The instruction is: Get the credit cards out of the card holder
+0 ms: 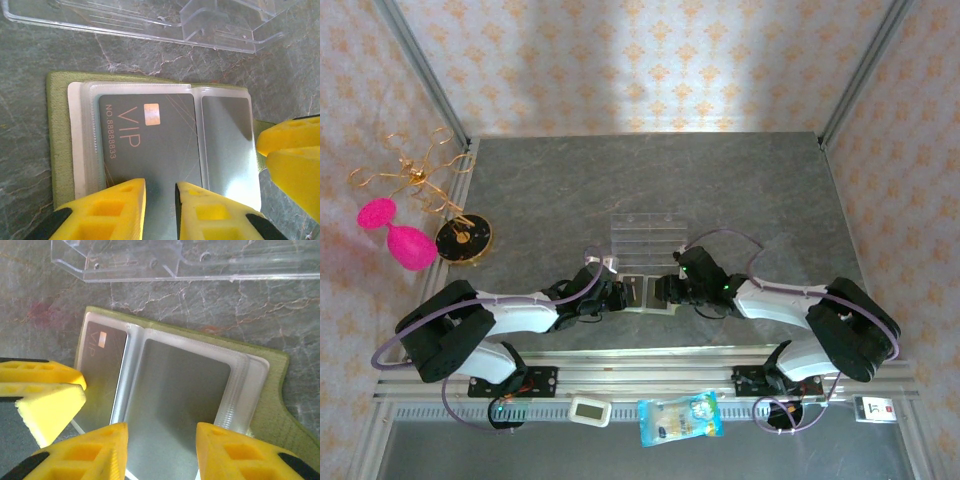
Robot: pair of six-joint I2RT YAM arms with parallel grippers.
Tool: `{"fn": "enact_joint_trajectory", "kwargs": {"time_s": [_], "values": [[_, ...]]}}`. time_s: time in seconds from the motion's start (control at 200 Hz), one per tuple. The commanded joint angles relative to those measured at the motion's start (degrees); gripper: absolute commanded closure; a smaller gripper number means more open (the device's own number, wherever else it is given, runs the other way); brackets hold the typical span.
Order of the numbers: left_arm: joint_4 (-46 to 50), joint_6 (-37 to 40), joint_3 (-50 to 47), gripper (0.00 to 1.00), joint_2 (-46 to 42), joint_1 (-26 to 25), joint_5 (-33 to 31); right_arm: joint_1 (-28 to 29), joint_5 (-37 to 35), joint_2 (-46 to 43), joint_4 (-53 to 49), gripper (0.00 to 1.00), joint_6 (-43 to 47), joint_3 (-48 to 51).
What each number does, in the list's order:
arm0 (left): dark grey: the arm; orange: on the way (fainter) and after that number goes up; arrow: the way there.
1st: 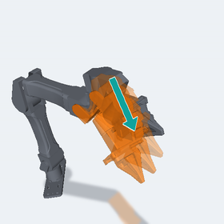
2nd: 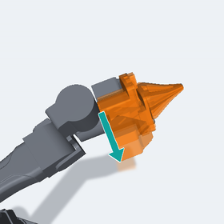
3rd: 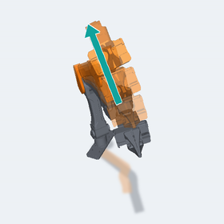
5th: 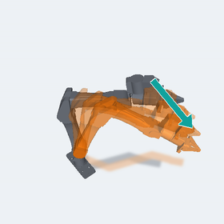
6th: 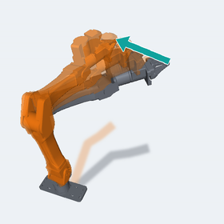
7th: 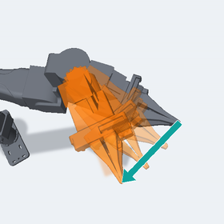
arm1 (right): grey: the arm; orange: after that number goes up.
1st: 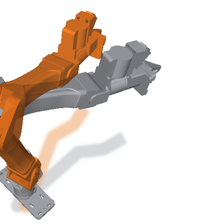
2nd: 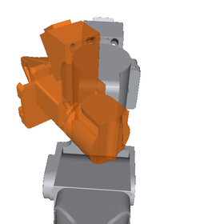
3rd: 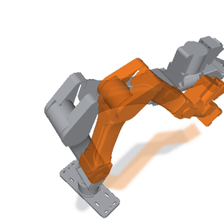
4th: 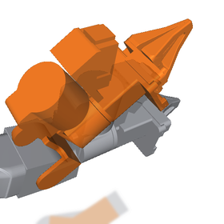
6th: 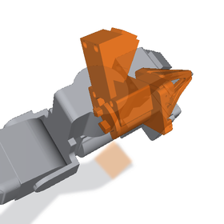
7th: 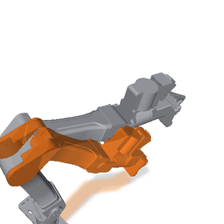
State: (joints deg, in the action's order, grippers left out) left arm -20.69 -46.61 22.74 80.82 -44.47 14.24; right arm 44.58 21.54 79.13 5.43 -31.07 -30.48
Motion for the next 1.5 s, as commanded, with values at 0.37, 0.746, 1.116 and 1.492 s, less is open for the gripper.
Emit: {"fn": "enact_joint_trajectory", "kwargs": {"time_s": [0.37,0.746,1.116,1.492], "values": [[-0.41,-0.15,-1.12,0.78,0.84,0.28,1.1,-0.11,-2.07,0.64,-1.19,0.6,-1.15,0.47],[-1.11,-0.26,-1.13,0.79,1.8,0.24,2.31,0.61,-1.06,2.4,-0.8,0.61,-0.77,-0.66],[-1.59,-0.93,-1.77,0.79,0.52,0.26,2.91,5.82,-2.45,-0.28,-4.48,0.6,0.09,-8.21],[6.16,-3.04,-6.39,0.66,-13.38,1.67,-2.9,7.3,2.1,3.57,-0.65,0.58,0.85,-10.49]]}}
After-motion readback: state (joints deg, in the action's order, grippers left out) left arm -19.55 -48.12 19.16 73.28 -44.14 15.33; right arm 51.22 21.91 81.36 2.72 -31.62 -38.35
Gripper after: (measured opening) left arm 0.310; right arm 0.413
